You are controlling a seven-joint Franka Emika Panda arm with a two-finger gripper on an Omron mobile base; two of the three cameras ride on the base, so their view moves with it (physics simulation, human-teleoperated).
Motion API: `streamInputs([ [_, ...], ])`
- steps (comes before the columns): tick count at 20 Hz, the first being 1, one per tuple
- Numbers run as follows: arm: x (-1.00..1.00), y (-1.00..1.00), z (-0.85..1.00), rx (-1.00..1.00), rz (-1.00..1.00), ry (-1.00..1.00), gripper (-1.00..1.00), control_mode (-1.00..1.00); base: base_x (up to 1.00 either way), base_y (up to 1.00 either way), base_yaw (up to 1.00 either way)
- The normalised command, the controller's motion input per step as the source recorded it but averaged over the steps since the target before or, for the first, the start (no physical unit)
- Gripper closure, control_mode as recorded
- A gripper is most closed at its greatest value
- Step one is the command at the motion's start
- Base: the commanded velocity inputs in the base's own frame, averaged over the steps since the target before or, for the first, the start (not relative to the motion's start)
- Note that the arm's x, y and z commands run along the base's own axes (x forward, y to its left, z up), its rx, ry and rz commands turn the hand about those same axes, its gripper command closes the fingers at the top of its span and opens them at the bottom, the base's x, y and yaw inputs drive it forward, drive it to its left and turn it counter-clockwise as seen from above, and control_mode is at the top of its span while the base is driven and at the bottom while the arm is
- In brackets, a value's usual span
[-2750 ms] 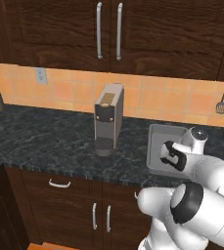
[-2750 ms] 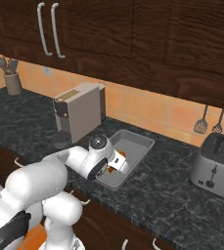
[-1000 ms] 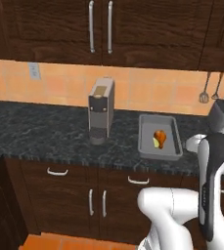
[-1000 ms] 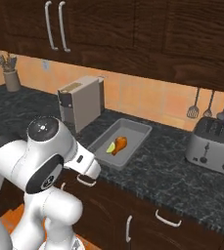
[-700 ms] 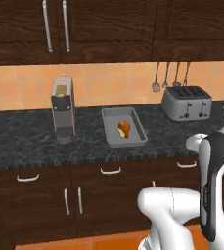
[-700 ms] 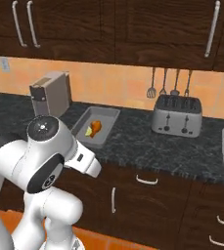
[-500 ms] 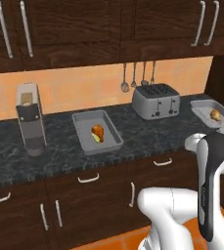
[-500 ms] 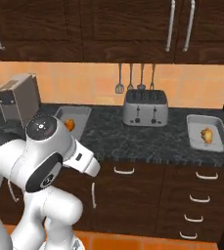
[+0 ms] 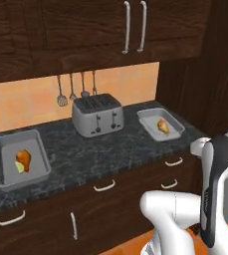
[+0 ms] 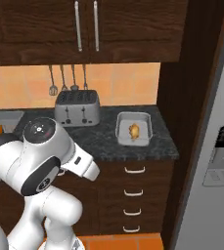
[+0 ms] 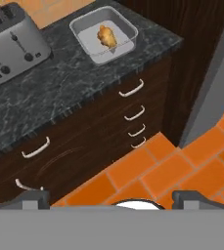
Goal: Place one lemon wedge and one chicken drumstick in each tupperware on the nearby counter, to pack two identical lunches.
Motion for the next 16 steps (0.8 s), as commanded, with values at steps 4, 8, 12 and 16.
streamInputs([
  [4, 0.00, 0.00, 0.00, 0.00, 0.00, 0.00, -1.00, 1.00, 0.20, -1.00, -0.04],
  [8, 0.00, 0.00, 0.00, 0.00, 0.00, 0.00, -1.00, 1.00, 0.00, -1.00, -0.08],
  [12, 0.00, 0.00, 0.00, 0.00, 0.00, 0.00, -1.00, 1.00, 0.00, -1.00, -0.10],
  [16, 0.00, 0.00, 0.00, 0.00, 0.00, 0.00, -1.00, 1.00, -0.23, -1.00, -0.04],
])
